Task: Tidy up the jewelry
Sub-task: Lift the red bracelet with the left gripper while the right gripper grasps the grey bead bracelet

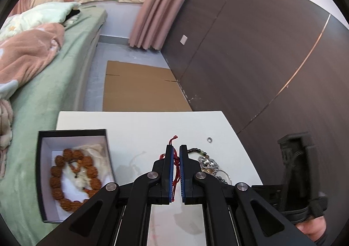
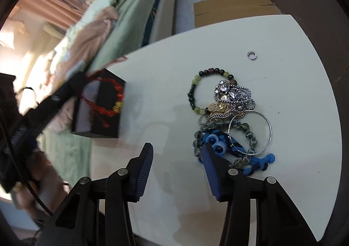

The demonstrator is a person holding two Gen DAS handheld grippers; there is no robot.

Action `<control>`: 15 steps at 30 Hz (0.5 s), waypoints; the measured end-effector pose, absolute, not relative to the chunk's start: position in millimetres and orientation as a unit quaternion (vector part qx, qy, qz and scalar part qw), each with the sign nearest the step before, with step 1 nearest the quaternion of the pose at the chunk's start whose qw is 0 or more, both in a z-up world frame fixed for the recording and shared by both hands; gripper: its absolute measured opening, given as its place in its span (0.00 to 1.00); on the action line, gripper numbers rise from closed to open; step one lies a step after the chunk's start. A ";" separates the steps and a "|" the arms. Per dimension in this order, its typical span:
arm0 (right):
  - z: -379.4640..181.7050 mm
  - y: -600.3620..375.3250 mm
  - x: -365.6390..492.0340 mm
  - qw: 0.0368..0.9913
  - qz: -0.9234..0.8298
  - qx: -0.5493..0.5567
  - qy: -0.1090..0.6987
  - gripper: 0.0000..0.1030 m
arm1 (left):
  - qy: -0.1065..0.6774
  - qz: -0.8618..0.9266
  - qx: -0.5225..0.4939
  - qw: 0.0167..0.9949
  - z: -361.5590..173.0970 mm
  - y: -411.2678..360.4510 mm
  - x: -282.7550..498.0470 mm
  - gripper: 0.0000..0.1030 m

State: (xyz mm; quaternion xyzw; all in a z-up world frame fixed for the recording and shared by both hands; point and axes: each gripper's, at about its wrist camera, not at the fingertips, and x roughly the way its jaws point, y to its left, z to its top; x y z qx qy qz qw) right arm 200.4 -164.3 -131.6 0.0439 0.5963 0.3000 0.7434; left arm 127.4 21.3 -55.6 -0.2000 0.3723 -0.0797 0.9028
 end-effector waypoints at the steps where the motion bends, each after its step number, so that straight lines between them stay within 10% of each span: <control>1: -134.9 -161.1 200.2 0.745 0.293 0.032 0.598 0.41 | 0.372 -0.078 -0.202 0.903 -54.9 24.5 126.1 0.04; 7: -145.1 -155.7 199.6 0.748 0.269 -0.003 0.606 0.08 | 0.366 -0.070 -0.209 0.904 -49.2 38.4 117.7 0.04; 15: -139.5 -140.5 186.8 0.760 0.250 -0.059 0.597 0.07 | 0.362 -0.064 -0.213 0.905 -43.8 44.2 100.0 0.04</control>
